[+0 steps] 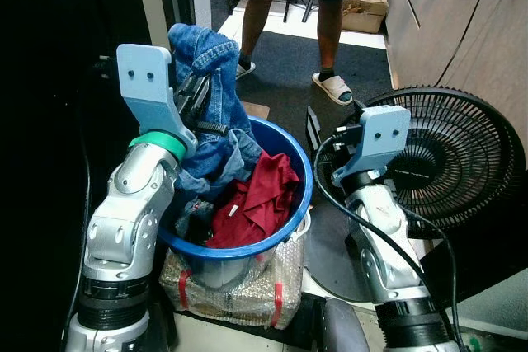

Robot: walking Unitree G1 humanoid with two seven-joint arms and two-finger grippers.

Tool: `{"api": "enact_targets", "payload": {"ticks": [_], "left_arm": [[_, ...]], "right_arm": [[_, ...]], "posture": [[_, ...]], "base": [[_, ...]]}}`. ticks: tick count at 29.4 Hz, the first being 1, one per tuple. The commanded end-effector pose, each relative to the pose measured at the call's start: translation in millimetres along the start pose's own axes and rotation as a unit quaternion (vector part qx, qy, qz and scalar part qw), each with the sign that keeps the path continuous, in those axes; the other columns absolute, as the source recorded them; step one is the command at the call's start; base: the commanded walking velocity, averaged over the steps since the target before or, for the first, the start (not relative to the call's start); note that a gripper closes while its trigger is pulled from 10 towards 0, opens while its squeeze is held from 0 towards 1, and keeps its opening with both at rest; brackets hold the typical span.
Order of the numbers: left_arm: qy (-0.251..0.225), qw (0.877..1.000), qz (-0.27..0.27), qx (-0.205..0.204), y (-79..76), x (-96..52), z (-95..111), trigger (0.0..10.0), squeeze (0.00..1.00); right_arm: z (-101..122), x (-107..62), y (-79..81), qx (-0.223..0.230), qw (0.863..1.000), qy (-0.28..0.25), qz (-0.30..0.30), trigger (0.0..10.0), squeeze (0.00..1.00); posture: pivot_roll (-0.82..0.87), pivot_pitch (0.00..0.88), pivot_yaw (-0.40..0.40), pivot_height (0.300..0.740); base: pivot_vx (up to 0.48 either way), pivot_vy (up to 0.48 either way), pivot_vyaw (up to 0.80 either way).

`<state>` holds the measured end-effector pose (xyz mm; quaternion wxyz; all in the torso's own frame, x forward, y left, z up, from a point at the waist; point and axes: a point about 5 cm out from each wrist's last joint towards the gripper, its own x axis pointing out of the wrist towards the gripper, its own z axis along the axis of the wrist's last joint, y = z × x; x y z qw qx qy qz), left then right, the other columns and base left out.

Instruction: Clothes washing

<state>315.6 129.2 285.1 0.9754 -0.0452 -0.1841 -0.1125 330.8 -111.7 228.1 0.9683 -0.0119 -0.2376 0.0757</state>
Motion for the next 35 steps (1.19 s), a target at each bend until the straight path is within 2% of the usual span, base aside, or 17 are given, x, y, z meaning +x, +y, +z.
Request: {"api": "enact_targets", "payload": {"ticks": [1, 12, 35], "left_arm": [[-0.029, 1.000, -0.010, 0.004, -6.8, 2.8, 11, 10.0, 0.00], [-0.007, 1.000, -0.016, 0.002, -14.1, 2.5, 0, 10.0, 0.00], [0.007, 1.000, -0.009, 0.005, -12.0, 3.0, -9, 10.0, 0.00]], "right_arm": [[-2, 0.3, -2.2, -0.003, 1.000, 0.008, -0.004, 10.0, 0.00], [0, -1.6, -4.6, -0.014, 1.000, 0.013, -0.005, 10.0, 0.00], [-1, -0.7, -3.6, -0.018, 1.000, 0.015, -0.003, 10.0, 0.00]], "posture": [[0.10, 0.039, -0.036, 0.508], [0.09, 0.034, -0.018, 0.543], [0.09, 0.036, -0.020, 0.603]], "base": [[0.000, 0.000, 0.00], [0.000, 0.000, 0.00], [0.000, 0.000, 0.00]]}}
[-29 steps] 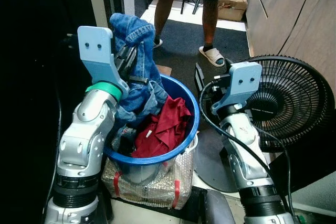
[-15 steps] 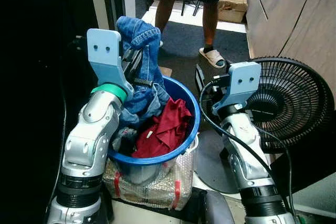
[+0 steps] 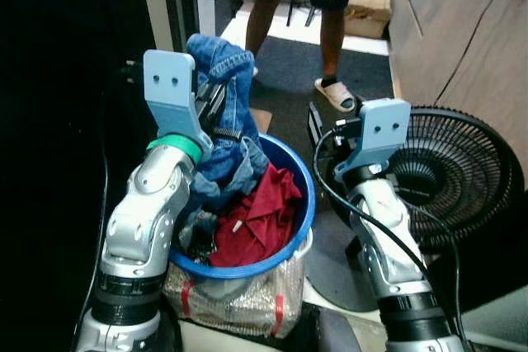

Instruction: Clothes washing

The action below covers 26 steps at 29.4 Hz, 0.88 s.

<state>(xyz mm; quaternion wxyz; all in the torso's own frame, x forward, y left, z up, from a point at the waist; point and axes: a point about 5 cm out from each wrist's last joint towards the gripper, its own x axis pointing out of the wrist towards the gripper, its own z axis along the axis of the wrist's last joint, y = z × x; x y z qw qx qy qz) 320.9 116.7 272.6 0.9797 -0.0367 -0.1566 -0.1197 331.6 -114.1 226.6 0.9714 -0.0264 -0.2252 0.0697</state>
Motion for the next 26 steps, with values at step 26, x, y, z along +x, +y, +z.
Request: {"api": "enact_targets", "payload": {"ticks": [26], "left_arm": [[-0.018, 1.000, -0.011, -0.003, -6.8, 0.2, 0.8, 10.0, 0.00]], "right_arm": [[-0.9, -1.4, 0.2, -0.010, 1.000, 0.003, 0.011, 10.0, 0.00]], "posture": [[0.08, 0.014, -0.027, 0.698]], "base": [[0.000, 0.000, 0.00]]}}
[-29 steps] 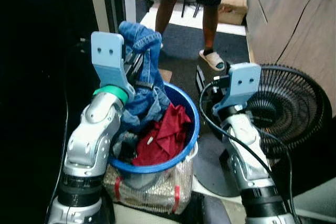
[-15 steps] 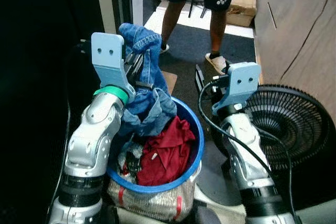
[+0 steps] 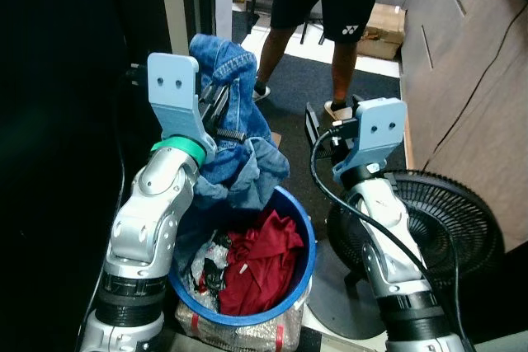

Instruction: Clothes washing

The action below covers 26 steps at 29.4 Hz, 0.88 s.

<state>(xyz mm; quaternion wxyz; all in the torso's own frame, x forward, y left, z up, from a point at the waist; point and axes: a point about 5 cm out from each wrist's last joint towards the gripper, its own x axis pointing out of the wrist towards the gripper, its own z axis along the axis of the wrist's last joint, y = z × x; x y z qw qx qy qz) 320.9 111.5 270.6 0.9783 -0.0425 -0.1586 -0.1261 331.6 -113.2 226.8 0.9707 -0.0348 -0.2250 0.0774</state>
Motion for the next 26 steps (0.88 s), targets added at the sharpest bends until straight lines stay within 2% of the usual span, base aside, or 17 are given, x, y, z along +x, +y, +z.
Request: {"api": "enact_targets", "payload": {"ticks": [1, 12, 26], "left_arm": [[-0.014, 1.000, -0.005, 0.004, -1.6, -0.3, 2, 10.0, 0.00], [-0.007, 1.000, -0.001, 0.005, -0.9, -0.7, -2, 10.0, 0.00], [0.006, 1.000, 0.015, 0.008, 2.7, -0.2, -8, 10.0, 0.00]], "right_arm": [[-1, -1.5, -0.9, -0.004, 1.000, 0.002, 0.002, 10.0, 0.00], [-1, -0.3, -1.0, -0.005, 1.000, 0.002, 0.002, 10.0, 0.00], [-3, 0.1, -2.5, -0.012, 1.000, 0.006, -0.013, 10.0, 0.00]], "posture": [[0.08, 0.014, -0.029, 0.703], [0.08, 0.015, -0.032, 0.740], [0.09, 0.019, -0.032, 0.740]], "base": [[0.000, 0.000, 0.00], [0.000, 0.000, 0.00], [0.000, 0.000, 0.00]]}}
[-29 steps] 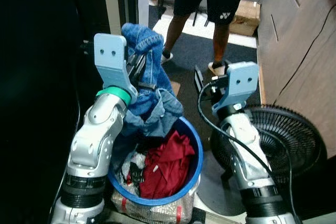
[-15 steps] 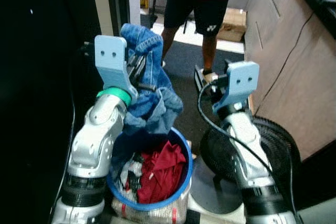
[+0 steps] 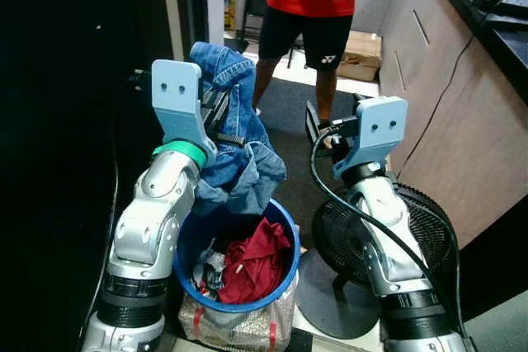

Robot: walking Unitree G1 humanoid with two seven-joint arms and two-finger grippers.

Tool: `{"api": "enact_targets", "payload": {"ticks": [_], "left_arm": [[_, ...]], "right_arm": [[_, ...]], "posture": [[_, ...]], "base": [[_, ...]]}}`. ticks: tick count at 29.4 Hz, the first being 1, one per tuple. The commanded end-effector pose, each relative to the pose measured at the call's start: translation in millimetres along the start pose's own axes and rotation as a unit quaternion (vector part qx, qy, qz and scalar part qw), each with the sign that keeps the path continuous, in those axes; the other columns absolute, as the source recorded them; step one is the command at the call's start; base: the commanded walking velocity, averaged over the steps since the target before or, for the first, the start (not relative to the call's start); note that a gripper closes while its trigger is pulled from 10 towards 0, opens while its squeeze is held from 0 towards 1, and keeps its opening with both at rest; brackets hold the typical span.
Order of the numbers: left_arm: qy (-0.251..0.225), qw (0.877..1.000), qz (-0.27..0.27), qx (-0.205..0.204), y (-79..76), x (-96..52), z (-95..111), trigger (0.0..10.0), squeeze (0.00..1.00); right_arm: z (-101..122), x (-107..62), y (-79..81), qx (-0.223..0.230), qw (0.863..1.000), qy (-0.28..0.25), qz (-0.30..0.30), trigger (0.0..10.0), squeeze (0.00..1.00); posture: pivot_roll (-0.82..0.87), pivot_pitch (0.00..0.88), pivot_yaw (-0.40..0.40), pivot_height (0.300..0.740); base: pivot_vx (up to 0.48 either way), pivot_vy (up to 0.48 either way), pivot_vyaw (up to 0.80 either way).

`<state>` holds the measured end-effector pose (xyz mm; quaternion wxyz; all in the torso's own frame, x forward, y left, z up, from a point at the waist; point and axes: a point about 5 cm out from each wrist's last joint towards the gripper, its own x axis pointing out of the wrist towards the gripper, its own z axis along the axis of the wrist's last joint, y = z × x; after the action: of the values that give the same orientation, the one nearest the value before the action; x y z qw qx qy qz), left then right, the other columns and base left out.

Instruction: Clothes washing

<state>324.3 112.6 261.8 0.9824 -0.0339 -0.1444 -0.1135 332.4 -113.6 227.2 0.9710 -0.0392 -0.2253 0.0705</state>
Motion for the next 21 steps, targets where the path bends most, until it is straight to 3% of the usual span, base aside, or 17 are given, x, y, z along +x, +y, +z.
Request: {"api": "enact_targets", "payload": {"ticks": [1, 4, 21], "left_arm": [[-0.009, 1.000, 0.003, -0.001, 0.4, -0.3, 0.9, 10.0, 0.00], [-0.008, 1.000, 0.003, -0.001, 0.1, -0.6, 0.0, 10.0, 0.00], [-0.006, 1.000, 0.003, -0.001, -1.0, -1.9, -0.5, 10.0, 0.00]], "right_arm": [[-3.1, -0.7, -1.9, -0.006, 1.000, 0.006, -0.008, 10.0, 0.00], [-3.9, -0.9, -1.1, -0.007, 1.000, 0.006, -0.007, 10.0, 0.00], [-5.9, -2.3, 0.0, -0.001, 1.000, 0.012, -0.004, 10.0, 0.00]], "posture": [[0.09, 0.019, -0.032, 0.740], [0.09, 0.022, -0.033, 0.740], [0.09, 0.035, -0.034, 0.740]], "base": [[0.000, 0.000, 0.00], [-0.100, 0.000, 0.00], [-0.385, 0.000, 0.00]]}}
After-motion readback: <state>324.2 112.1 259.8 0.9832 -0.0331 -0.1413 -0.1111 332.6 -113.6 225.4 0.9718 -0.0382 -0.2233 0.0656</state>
